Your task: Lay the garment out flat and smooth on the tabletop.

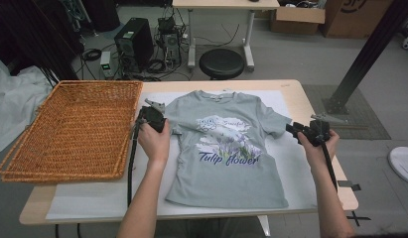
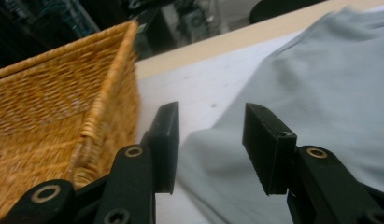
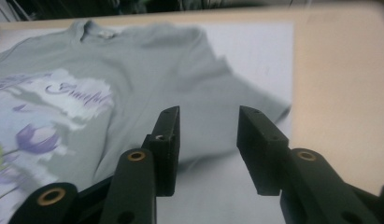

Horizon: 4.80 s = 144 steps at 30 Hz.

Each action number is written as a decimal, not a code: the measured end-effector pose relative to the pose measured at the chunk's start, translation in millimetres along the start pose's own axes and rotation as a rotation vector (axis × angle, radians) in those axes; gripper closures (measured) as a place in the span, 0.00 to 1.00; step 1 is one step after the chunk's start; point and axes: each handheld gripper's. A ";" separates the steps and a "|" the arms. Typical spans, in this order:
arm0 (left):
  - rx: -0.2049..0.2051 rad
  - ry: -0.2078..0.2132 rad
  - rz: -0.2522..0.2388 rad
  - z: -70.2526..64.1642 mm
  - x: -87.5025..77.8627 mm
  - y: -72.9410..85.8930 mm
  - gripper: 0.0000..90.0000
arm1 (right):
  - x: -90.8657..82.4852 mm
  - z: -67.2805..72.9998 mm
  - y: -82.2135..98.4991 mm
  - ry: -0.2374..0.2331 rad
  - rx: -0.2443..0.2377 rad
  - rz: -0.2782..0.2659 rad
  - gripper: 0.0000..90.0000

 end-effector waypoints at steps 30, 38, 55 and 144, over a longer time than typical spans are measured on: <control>-0.081 0.446 0.256 -32.7 -102.7 92.1 0.70 | -14.2 39.8 11.4 0.088 -0.218 -0.045 0.71; -0.084 0.468 0.322 -23.9 -122.6 92.5 0.94 | -22.2 45.5 11.7 0.086 -0.229 -0.069 0.74; -0.155 0.498 0.164 -7.4 -131.7 88.4 0.45 | -59.4 78.9 47.9 -0.121 -0.209 -0.049 0.64; -0.066 0.473 -0.187 -26.3 -42.1 47.3 0.10 | 8.4 83.3 19.0 -0.168 -0.170 -0.162 0.33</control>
Point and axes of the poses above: each handheld gripper's, and its own axes: x roughly forward along the jaws, y roughly out of its underside, z roughly to its left, and after that the axes turned 6 degrees about -x, right-handed
